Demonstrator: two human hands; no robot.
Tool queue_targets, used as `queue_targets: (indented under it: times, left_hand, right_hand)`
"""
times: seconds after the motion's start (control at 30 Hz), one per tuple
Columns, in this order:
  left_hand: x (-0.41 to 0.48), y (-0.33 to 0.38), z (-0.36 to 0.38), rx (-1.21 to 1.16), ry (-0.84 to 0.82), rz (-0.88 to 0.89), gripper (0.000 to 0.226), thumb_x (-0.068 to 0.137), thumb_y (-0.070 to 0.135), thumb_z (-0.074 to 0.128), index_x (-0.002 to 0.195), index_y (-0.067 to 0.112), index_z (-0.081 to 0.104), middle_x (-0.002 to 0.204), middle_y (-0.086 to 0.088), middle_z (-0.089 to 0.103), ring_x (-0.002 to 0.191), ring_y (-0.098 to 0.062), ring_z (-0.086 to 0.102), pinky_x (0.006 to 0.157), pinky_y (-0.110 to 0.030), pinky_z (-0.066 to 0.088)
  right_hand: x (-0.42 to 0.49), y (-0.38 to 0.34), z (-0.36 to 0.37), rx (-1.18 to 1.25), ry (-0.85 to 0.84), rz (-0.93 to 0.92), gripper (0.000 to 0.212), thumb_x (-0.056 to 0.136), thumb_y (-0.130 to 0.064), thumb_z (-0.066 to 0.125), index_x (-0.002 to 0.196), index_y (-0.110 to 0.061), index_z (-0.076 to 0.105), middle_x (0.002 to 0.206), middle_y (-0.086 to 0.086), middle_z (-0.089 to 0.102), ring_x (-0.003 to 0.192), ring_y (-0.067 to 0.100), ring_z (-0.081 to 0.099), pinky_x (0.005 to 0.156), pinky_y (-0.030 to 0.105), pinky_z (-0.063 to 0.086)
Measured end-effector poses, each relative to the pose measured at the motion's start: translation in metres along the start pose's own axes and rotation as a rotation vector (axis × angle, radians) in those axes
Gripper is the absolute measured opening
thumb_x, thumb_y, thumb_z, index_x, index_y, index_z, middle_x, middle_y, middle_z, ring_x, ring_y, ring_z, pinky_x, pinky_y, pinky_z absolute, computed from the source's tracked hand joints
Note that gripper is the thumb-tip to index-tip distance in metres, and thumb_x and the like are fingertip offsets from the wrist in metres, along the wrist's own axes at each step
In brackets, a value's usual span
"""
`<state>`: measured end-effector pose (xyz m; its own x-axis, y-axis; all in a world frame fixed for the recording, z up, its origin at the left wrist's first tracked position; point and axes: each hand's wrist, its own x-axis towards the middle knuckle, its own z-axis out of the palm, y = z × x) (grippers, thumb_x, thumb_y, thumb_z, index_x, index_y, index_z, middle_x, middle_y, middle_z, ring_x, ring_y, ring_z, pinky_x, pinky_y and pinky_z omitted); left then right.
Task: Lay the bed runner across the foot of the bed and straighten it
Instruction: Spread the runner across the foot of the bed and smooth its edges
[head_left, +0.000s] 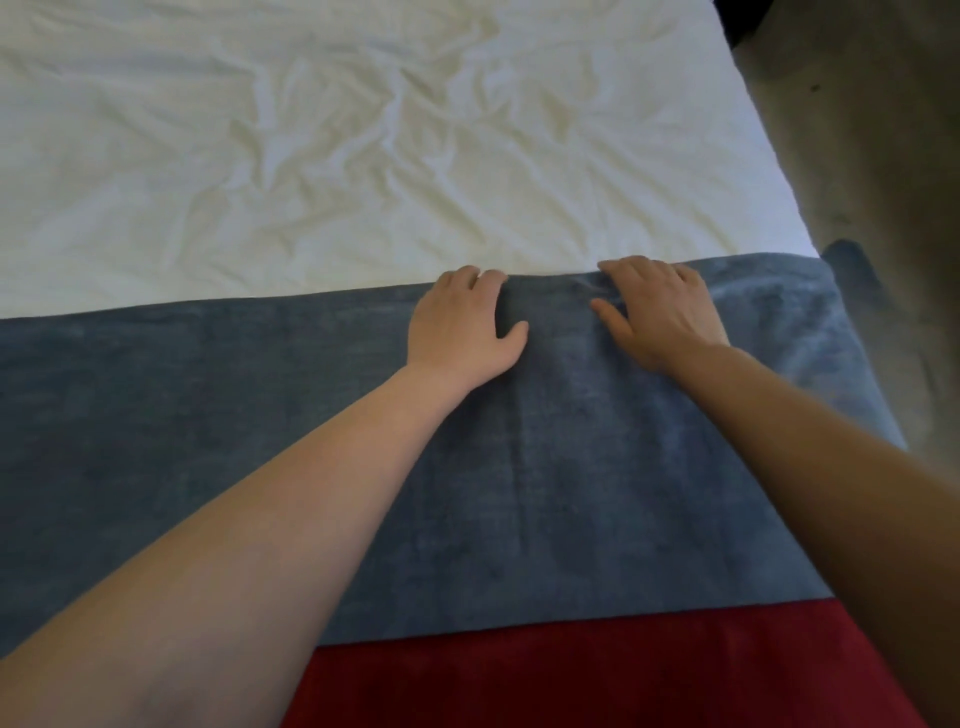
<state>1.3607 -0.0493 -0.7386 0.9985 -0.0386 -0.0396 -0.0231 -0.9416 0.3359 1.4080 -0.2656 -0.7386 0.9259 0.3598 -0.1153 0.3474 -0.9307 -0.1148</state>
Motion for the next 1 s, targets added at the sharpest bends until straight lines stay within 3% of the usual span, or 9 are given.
queue_targets:
  times: [0.43,0.67,0.77,0.9,1.0]
  left_hand:
    - [-0.181,0.023,0.007,-0.09,-0.096,0.06,0.052,0.083,0.049,0.055,0.125,0.018,0.051,0.121,-0.002,0.055,0.114,-0.023,0.051,0.087,-0.037,0.045]
    - [-0.3,0.05,0.042,-0.08,-0.129,0.076,0.047,0.081,0.046,0.059,0.12,0.02,0.058,0.135,-0.006,0.051,0.125,-0.023,0.045,0.103,-0.037,0.038]
    - [-0.338,0.06,0.051,-0.096,-0.12,0.143,0.041,0.082,0.042,0.059,0.117,0.021,0.062,0.134,-0.004,0.053,0.126,-0.021,0.046,0.103,-0.037,0.039]
    - [-0.375,0.07,0.053,-0.106,-0.124,0.23,0.035,0.085,0.037,0.062,0.112,0.015,0.067,0.116,0.0,0.063,0.109,-0.019,0.055,0.087,-0.036,0.05]
    - [-0.383,0.078,0.053,-0.049,-0.119,0.248,0.019,0.084,0.013,0.062,0.1,0.009,0.071,0.095,-0.003,0.066,0.089,-0.025,0.059,0.065,-0.038,0.051]
  right_hand:
    - [-0.22,-0.06,0.008,-0.015,-0.083,0.187,0.048,0.094,-0.046,0.041,0.134,-0.019,0.045,0.129,0.006,0.055,0.123,0.025,0.048,0.107,0.044,0.03]
    - [-0.323,-0.064,0.033,0.008,-0.149,0.132,0.05,0.092,-0.044,0.047,0.136,-0.021,0.045,0.139,0.002,0.045,0.127,0.022,0.044,0.097,0.038,0.041]
    - [-0.353,-0.064,0.04,-0.012,-0.141,0.03,0.049,0.091,-0.039,0.051,0.136,-0.018,0.047,0.139,0.003,0.047,0.127,0.022,0.045,0.097,0.037,0.042]
    - [-0.393,-0.06,0.043,-0.016,-0.092,-0.134,0.044,0.083,-0.036,0.065,0.119,-0.012,0.063,0.119,0.006,0.062,0.109,0.026,0.059,0.086,0.039,0.051]
    - [-0.397,-0.063,0.045,-0.03,-0.012,-0.188,0.033,0.071,-0.011,0.076,0.103,-0.005,0.071,0.099,0.01,0.069,0.088,0.031,0.066,0.067,0.039,0.057]
